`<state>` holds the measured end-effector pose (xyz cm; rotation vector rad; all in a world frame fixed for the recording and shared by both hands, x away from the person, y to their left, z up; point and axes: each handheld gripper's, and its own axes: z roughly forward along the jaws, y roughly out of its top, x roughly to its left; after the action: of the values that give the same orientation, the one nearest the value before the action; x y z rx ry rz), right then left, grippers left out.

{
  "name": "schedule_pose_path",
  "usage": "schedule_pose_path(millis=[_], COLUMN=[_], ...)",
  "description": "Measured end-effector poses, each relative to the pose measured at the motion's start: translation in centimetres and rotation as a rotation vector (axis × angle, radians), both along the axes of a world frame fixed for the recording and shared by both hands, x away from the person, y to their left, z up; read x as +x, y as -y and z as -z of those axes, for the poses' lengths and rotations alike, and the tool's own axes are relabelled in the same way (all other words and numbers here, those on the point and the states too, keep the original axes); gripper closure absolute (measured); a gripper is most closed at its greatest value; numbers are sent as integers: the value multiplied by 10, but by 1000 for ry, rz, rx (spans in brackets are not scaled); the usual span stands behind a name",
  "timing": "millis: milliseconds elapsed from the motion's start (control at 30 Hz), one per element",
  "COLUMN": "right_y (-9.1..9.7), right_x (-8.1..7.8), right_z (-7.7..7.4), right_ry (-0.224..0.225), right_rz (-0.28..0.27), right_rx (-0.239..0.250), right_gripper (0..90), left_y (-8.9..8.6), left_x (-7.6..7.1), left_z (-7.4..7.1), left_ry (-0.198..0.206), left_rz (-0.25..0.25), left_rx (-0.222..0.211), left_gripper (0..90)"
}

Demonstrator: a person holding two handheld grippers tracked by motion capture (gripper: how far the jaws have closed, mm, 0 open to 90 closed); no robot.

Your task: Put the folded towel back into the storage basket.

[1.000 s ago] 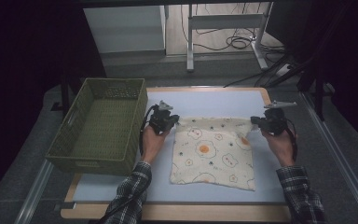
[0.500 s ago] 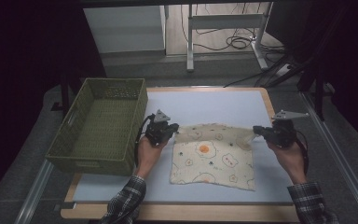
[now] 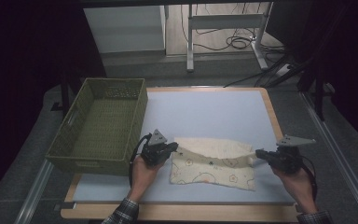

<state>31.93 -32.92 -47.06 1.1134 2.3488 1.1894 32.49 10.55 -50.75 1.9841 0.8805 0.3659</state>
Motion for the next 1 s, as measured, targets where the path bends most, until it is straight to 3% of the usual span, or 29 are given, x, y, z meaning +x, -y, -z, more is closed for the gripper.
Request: schedule_pose_path(millis=[367, 533, 667, 733, 767, 800, 900, 1000], right_y=[2, -2, -9, -16, -19, -25, -27, -26], right_x=[-36, -39, -32, -28, -27, -25, -26, -28], right_z=[13, 20, 32, 37, 40, 46, 47, 42], right_ry=[-13, -2, -12, -5, 1, 15, 34, 39], right_rz=[-45, -59, -66, -72, -73, -71, -64, -52], right_rx=[-8, -40, -47, -75, -103, -171, -181, -171], right_gripper=[900, 894, 746, 695, 698, 794, 873, 882], left_y=[-10, -8, -9, -9, -10, -9, -10, -10], left_x=[-31, -34, -30, -28, -28, -27, -27, -26], left_z=[5, 10, 17, 20, 22, 23, 25, 23], left_ry=[26, 19, 1, -6, -12, -13, -16, -7], left_rz=[23, 26, 21, 19, 19, 17, 16, 14], left_rx=[-41, -19, -18, -17, -17, -19, -19, -23], left_gripper=[867, 866, 866, 865, 865, 865, 865, 865])
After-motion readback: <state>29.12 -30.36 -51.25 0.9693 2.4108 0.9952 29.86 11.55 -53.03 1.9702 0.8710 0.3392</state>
